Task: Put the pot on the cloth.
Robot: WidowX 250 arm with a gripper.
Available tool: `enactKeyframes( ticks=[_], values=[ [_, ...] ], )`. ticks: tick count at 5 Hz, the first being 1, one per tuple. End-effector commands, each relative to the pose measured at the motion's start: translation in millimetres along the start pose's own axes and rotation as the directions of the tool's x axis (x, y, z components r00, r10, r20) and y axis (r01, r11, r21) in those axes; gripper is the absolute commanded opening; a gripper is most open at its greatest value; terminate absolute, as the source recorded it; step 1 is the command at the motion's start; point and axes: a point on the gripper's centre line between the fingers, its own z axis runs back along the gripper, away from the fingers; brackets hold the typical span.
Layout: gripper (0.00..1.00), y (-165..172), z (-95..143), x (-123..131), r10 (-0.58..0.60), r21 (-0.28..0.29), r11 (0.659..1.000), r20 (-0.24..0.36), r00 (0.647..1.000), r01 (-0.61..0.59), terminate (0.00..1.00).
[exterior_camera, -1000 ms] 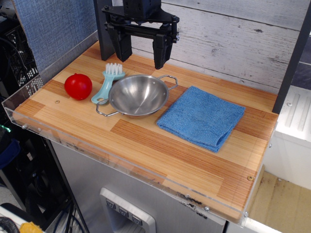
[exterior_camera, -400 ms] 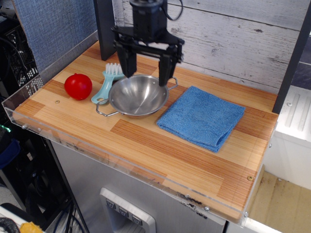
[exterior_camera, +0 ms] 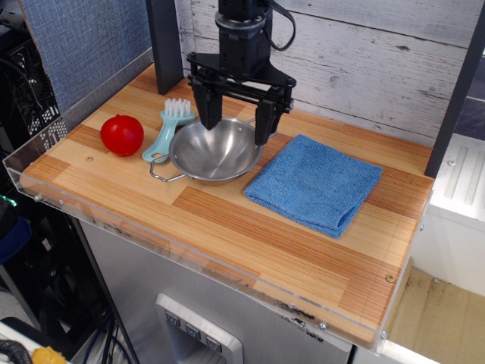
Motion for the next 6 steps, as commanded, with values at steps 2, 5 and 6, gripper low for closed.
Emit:
enactKeyframes(
  ticks=[2,5,6],
  values=[
    [1.0,-7,-31,5,-0.016,0.016,1.0,-0.036,0.999,0.017,0.0],
    [0.0,-9,-49,4,-0.014,0.032,0.999,-0.075,0.997,0.017,0.0],
    [0.0,-7,-46,2,-0.018,0.04,0.999,-0.07,0.997,0.02,0.0]
  ],
)
